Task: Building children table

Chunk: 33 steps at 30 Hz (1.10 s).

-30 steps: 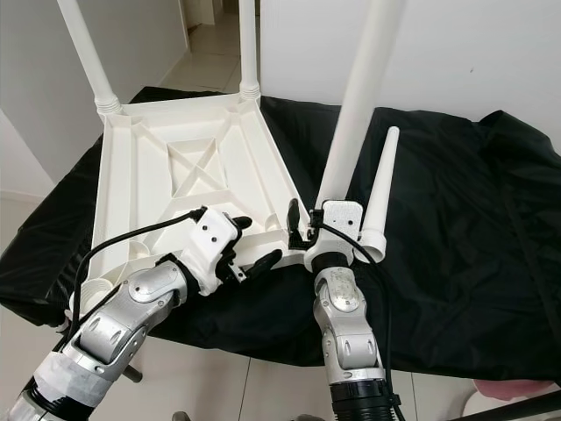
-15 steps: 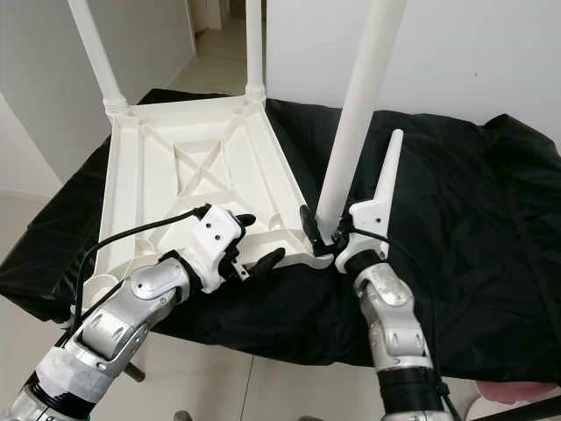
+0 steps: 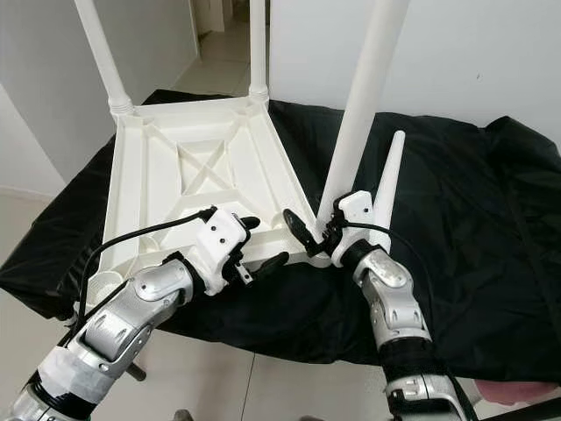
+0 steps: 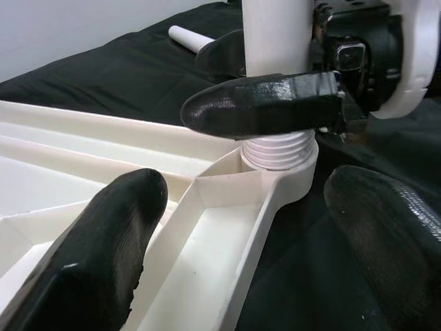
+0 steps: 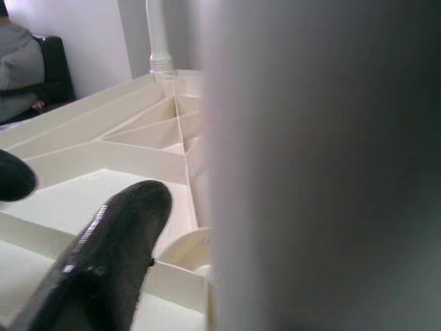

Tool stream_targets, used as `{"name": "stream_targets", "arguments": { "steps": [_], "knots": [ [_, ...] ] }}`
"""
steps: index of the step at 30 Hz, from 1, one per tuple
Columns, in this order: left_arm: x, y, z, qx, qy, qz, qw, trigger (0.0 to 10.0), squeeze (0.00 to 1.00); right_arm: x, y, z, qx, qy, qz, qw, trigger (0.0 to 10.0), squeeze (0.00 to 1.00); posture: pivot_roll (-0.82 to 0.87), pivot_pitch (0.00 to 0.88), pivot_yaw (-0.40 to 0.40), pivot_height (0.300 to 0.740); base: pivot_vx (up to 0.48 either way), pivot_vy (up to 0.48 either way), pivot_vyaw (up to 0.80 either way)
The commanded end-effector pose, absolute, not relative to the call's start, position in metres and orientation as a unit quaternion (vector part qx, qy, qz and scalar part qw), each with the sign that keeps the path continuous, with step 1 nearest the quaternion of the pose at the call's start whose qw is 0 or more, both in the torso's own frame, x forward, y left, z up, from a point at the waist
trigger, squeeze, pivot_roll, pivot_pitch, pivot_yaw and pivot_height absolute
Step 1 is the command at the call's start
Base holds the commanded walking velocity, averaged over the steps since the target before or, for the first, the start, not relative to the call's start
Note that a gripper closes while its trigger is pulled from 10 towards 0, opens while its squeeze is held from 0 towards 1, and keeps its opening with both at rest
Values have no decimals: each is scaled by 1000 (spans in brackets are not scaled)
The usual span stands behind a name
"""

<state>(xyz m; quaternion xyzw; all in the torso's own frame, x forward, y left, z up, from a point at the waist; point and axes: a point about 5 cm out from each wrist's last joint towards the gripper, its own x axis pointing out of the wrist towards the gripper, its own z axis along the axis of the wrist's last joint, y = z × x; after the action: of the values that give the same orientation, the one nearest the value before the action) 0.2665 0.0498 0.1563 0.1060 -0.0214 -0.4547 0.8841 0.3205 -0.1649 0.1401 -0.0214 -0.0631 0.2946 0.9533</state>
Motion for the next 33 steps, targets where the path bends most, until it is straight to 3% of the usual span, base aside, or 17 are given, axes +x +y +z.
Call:
{"name": "stream_targets", "arguments": {
  "steps": [1,2,3,4,12,13,14,15,24,33],
  "knots": [
    [263,46,154,120,-14,-509,852,10000,0,323,-166,138,-27,-58,302,951,3333,0,-64,0,11,740,0,0,0],
    [263,46,154,120,-14,-509,852,10000,0,323,-166,138,-27,-58,302,951,3333,0,-64,0,11,740,0,0,0],
    [263,46,154,121,-15,-509,852,10000,0,324,-170,134,-28,-53,307,950,588,0,-64,0,10,740,0,0,0],
    [263,46,155,122,-15,-508,852,10000,0,324,-173,133,-27,-50,307,950,0,0,-64,0,10,740,0,0,0],
    [262,45,155,125,-18,-508,852,10000,0,324,-183,126,-40,-39,294,954,0,0,-71,0,15,740,0,0,0],
    [262,45,155,125,-19,-509,851,10000,0,324,-184,125,-38,-37,291,955,941,0,-73,0,17,740,0,0,0],
    [262,45,155,124,-18,-510,851,10000,0,324,-185,125,-37,-37,289,956,7961,0,-73,0,17,740,0,0,0],
    [262,44,155,124,-18,-511,850,10000,0,324,-185,124,-36,-36,285,957,10000,0,-74,0,18,740,0,0,0],
    [262,44,154,125,-16,-511,850,10000,0,328,-186,120,-41,-19,220,974,10000,0,-71,0,12,740,0,0,0],
    [258,44,152,126,-15,-510,851,10000,0,317,-171,118,-6,-20,145,989,10000,0,-56,0,-16,740,0,0,0]
  ]
}}
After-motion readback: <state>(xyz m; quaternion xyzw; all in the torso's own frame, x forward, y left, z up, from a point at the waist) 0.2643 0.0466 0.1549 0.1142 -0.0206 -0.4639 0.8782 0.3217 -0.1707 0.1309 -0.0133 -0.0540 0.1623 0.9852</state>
